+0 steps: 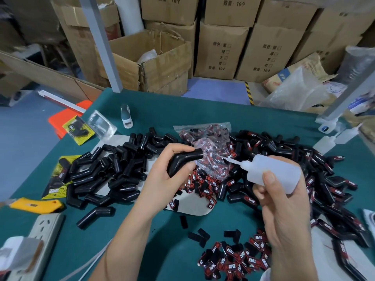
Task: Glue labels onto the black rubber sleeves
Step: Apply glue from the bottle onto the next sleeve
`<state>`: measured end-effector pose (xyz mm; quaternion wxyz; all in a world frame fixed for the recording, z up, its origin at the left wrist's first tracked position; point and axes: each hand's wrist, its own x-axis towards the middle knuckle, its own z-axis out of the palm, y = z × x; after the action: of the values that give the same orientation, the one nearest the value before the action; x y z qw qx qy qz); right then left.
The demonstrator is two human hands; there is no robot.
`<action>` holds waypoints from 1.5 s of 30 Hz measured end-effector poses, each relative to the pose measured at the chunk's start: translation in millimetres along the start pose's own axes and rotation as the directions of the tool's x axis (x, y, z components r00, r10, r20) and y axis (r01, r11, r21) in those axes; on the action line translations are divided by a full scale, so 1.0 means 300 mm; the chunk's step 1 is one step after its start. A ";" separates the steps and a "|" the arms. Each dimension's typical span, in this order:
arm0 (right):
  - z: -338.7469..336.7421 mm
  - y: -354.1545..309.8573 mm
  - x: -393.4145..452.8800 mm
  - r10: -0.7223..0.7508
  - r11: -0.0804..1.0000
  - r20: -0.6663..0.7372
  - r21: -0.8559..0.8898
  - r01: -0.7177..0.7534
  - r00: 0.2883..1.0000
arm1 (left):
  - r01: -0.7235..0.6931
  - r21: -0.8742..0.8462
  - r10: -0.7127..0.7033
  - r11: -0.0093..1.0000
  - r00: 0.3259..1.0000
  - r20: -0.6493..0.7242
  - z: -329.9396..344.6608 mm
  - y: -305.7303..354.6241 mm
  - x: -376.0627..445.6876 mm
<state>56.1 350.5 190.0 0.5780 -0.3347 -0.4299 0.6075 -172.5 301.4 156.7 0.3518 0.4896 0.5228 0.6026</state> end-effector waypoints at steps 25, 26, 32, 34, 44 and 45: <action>-0.005 0.017 0.024 0.065 0.998 -0.021 0.028 -0.064 0.998 | 0.092 -0.130 -0.074 0.987 0.987 0.141 -0.011 -0.034 0.023; -0.005 0.019 0.025 0.069 0.997 -0.021 0.029 -0.069 0.997 | 0.092 -0.116 -0.076 0.989 0.988 0.135 -0.008 -0.039 0.024; -0.008 0.025 0.028 0.080 0.997 -0.019 0.006 -0.080 0.997 | 0.038 -0.019 -0.035 0.999 0.993 0.117 -0.002 -0.054 0.021; -0.008 0.022 0.029 0.080 0.997 -0.014 -0.006 -0.080 0.997 | 0.024 0.012 -0.025 1.000 0.994 0.109 -0.001 -0.058 0.021; -0.025 0.014 0.031 0.067 0.998 0.005 -0.021 -0.067 0.998 | -0.014 0.110 0.006 0.994 0.997 0.078 -0.013 -0.052 0.016; -0.025 0.016 0.032 0.065 0.998 0.008 -0.022 -0.065 0.998 | -0.017 0.088 0.012 0.996 0.998 0.060 -0.011 -0.046 0.016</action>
<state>60.0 361.1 183.5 0.5522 -0.3522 -0.4281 0.6227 -178.2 307.9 144.4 0.3407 0.5262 0.5347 0.5667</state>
